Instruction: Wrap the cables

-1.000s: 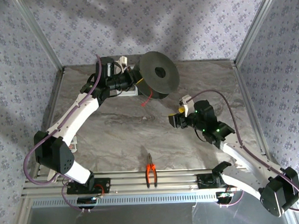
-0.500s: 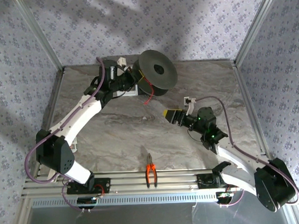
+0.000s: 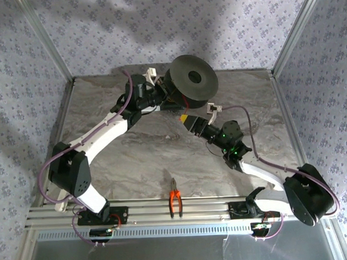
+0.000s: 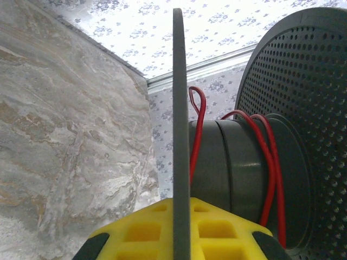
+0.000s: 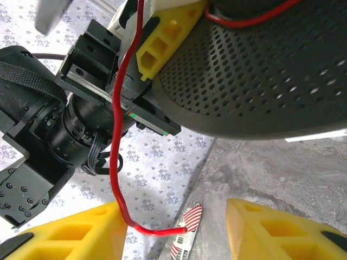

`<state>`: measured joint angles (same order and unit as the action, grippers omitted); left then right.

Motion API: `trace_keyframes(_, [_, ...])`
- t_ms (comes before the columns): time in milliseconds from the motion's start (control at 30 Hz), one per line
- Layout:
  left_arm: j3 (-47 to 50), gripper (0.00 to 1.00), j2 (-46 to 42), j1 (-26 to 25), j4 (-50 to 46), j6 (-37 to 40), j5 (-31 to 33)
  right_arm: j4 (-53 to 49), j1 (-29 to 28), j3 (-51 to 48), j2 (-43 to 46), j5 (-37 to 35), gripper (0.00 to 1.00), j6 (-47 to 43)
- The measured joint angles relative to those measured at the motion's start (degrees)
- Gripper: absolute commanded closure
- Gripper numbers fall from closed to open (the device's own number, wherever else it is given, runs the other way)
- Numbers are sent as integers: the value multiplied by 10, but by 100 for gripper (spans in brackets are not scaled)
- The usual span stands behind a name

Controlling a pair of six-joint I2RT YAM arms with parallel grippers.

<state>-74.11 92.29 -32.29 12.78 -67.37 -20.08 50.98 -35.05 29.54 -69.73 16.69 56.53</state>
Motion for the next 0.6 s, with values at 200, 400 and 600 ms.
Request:
trace_keyframes(200, [5, 100, 1, 0, 25, -11, 0, 16, -2, 1, -17, -1, 50, 7])
trace_keyframes(400, [5, 100, 1, -1, 41, -13, 0, 26, -2, 1, -17, -5, 51, 7])
trace_keyframes(600, [5, 100, 1, -1, 45, -20, 0, 33, -1, 1, -17, -7, 50, 7])
